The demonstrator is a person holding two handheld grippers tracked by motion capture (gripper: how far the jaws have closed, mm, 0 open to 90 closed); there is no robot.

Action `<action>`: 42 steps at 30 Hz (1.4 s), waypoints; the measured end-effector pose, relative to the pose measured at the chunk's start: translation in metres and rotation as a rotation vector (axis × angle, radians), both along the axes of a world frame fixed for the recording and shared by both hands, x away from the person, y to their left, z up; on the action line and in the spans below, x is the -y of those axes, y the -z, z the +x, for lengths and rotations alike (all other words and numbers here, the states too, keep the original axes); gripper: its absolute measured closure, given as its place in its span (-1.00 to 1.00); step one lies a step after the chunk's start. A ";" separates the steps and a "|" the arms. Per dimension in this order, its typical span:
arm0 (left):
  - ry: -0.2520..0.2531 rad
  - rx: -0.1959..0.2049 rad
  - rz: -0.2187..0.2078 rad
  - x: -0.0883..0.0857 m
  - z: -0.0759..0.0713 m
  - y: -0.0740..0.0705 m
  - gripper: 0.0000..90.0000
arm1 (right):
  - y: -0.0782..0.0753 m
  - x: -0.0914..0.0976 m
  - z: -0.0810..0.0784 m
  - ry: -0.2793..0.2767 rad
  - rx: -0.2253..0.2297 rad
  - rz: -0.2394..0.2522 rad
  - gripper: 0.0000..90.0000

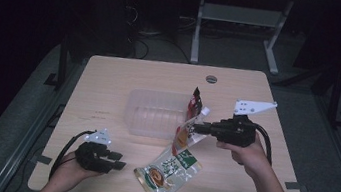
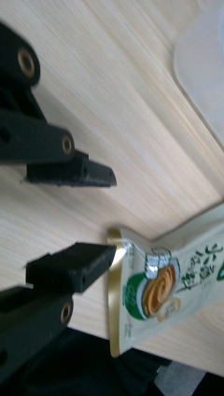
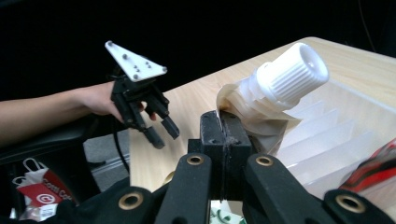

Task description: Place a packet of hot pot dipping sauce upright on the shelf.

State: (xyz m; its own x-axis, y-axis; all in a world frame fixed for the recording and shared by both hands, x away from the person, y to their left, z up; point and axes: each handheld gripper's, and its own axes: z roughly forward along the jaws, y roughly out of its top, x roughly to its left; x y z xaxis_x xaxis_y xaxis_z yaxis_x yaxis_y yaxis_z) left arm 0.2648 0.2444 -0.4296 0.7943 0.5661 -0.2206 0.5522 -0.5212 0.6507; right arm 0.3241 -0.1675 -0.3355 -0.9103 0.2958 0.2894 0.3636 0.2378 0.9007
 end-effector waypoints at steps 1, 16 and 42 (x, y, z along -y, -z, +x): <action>-0.003 0.007 0.000 -0.001 0.000 0.000 0.23 | -0.001 -0.002 0.003 0.000 0.005 -0.001 0.99; -0.020 0.067 0.025 -0.002 0.004 0.005 -0.36 | -0.006 -0.023 0.041 0.029 0.010 -0.042 0.99; -0.026 0.070 0.022 -0.001 0.005 0.007 -0.41 | 0.008 -0.027 0.079 0.099 -0.025 -0.092 0.99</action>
State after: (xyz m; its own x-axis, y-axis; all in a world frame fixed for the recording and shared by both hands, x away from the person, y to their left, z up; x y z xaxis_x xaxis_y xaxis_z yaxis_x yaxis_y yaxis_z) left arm 0.2696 0.2453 -0.4362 0.7925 0.5907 -0.1517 0.5189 -0.5223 0.6767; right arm 0.4030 -0.1402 -0.3440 -0.8681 0.4104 0.2793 0.4116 0.2805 0.8671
